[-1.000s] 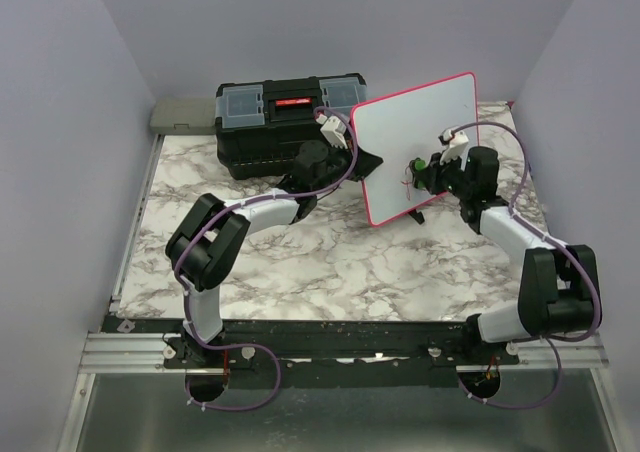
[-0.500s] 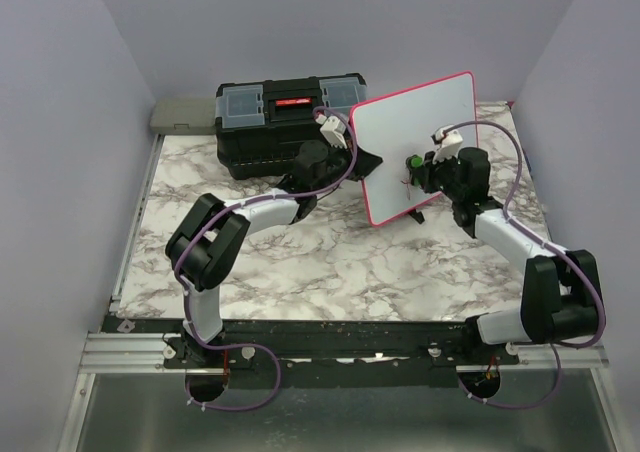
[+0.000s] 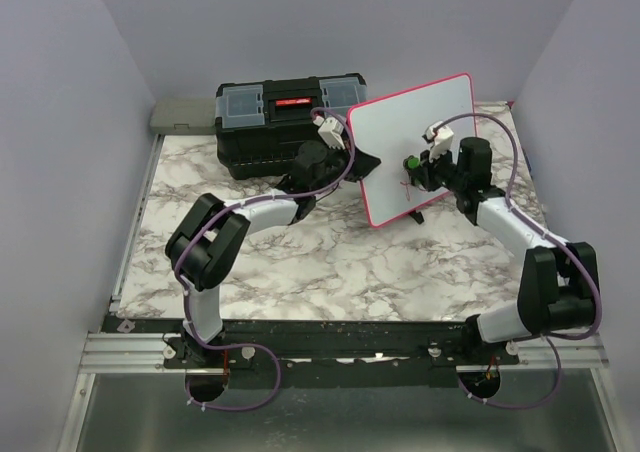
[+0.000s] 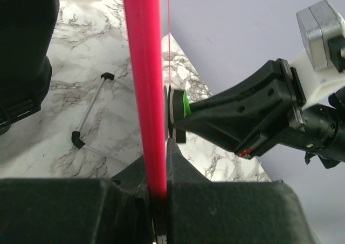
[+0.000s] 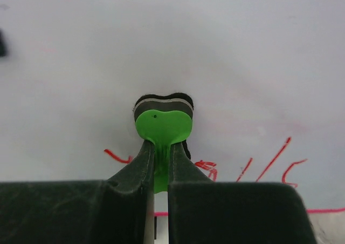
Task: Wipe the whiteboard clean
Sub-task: Erase the whiteboard at the whiteboard stand.
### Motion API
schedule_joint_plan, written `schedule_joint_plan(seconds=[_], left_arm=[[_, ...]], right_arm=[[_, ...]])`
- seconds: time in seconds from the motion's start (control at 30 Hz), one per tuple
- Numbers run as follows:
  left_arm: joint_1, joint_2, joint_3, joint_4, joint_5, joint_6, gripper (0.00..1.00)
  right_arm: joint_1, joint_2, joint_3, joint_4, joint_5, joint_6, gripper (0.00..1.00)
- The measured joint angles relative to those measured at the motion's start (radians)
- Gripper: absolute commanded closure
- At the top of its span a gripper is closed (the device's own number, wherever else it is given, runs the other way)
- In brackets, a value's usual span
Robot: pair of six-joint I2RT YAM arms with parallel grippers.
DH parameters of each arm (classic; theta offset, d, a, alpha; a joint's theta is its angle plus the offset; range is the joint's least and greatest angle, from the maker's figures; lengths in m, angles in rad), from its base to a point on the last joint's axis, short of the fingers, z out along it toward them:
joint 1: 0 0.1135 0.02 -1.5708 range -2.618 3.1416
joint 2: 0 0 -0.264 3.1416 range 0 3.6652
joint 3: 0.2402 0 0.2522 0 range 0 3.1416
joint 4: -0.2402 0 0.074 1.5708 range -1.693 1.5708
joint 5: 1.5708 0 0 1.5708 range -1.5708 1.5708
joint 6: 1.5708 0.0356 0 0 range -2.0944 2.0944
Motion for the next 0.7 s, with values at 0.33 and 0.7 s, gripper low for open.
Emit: schedule_joint_plan(seconds=[0.33,0.7], left_arm=[[0.014,0.000,-0.004,-0.003,-0.013,-0.001,1.00],[-0.002,0.000,-0.015,0.024,-0.013,0.005,1.00]], right_arm=[[0.002,0.070,0.142,-0.241,-0.168,-0.172,0.99],[0.025,-0.008,-0.021,-0.034,0.172,0.119,0.99]])
